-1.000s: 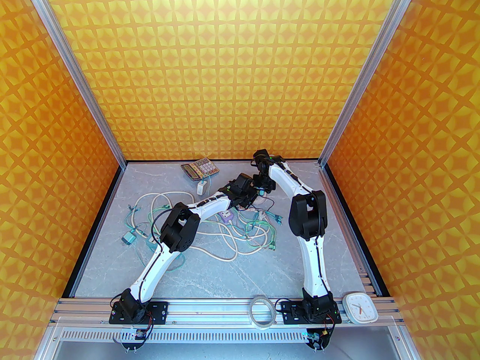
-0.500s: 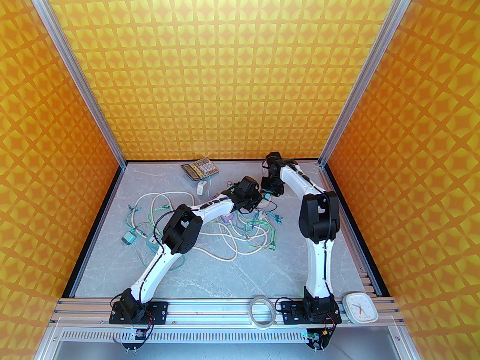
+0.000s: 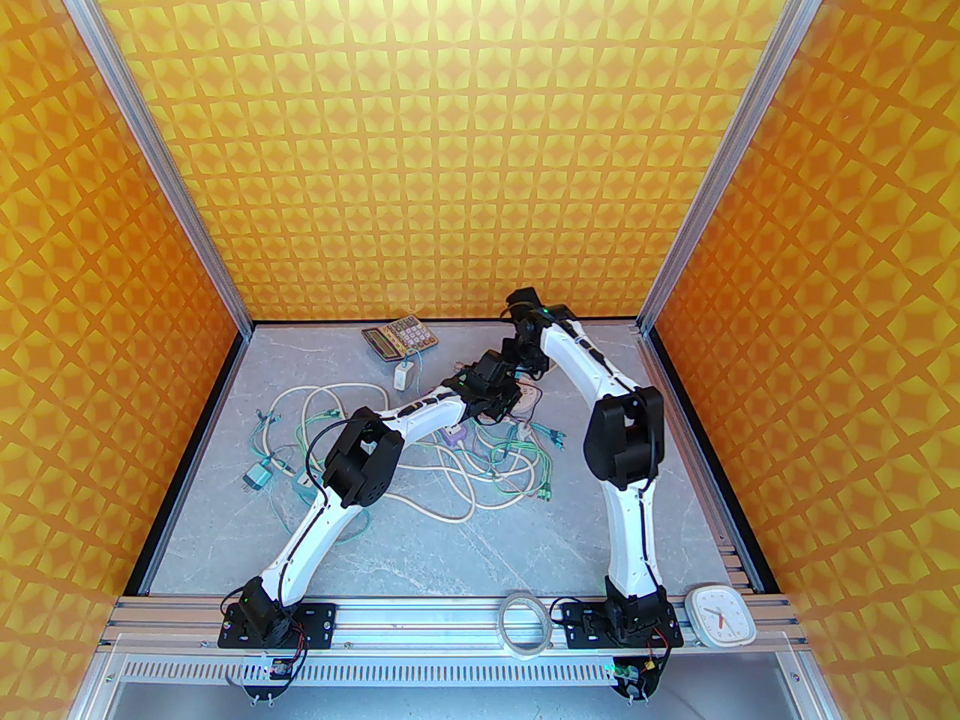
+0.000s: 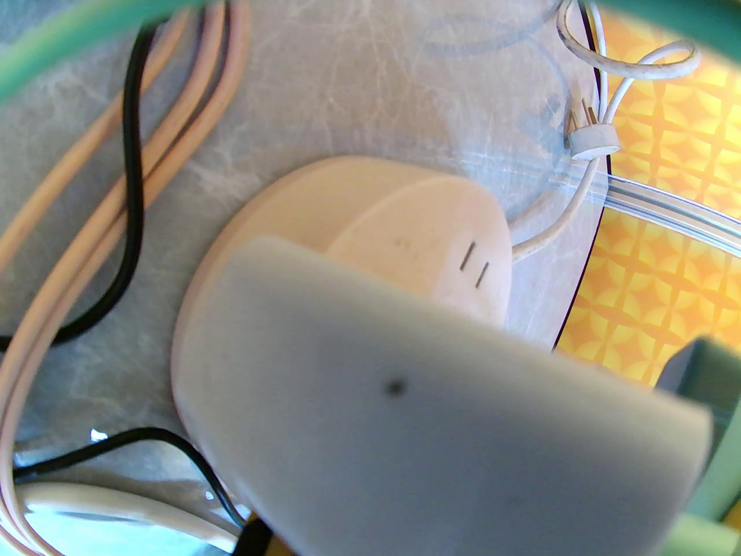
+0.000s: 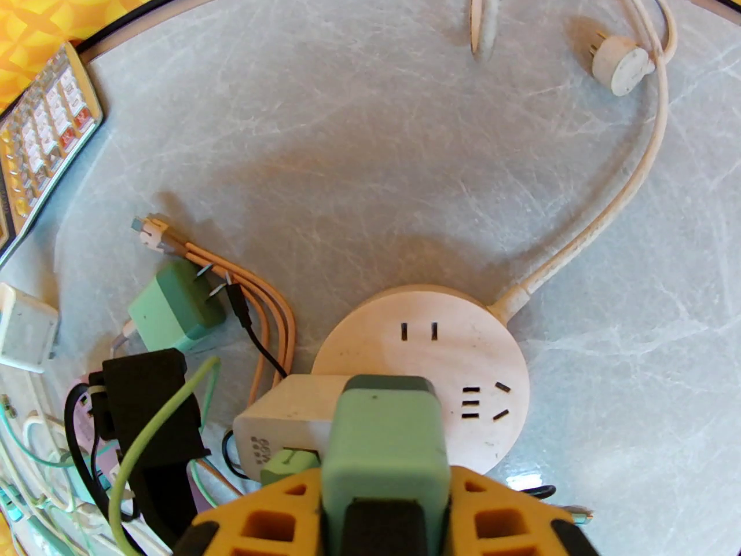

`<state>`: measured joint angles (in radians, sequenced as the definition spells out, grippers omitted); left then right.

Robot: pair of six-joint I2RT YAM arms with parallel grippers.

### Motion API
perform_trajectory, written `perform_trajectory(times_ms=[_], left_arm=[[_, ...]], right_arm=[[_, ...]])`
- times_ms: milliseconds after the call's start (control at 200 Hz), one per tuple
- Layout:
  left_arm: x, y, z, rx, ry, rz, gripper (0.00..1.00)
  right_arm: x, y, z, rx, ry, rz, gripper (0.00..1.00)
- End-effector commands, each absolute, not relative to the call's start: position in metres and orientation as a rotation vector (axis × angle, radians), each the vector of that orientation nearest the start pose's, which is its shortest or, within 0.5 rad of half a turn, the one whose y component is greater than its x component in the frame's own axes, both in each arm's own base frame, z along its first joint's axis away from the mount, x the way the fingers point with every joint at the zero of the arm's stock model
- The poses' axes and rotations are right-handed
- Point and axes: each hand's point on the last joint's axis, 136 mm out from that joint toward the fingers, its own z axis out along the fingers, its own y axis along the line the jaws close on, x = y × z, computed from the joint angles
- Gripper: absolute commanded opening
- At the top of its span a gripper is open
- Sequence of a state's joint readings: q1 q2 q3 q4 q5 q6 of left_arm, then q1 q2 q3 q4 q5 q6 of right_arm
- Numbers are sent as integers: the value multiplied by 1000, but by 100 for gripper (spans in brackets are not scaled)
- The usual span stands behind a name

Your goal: Pull the plug off the socket

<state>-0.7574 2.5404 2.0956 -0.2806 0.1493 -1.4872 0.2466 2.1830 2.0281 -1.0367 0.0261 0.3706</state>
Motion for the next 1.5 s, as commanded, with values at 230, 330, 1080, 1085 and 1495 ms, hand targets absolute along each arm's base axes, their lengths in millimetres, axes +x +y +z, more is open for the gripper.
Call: perform_trajectory(times_ms=[230,330,1080,1085,1495], left_arm=[[405,-427,-72,-1000,2831,-717,0],[405,-426,-71,-994,2830,-715,0],[438,-462,96,-341,2571,-876,49],[437,-463,97,-335,2569,-876,50],[423,-455,183,23,2400,-768,79]], right_arm=[[491,54,150,417,2641,176,15],[485,37,157,480,2589,183,15],[465,3,75,769,2479,686,25],[465,3,74,771,2480,689,25],[445,-9,45,870,2523,646,47]])
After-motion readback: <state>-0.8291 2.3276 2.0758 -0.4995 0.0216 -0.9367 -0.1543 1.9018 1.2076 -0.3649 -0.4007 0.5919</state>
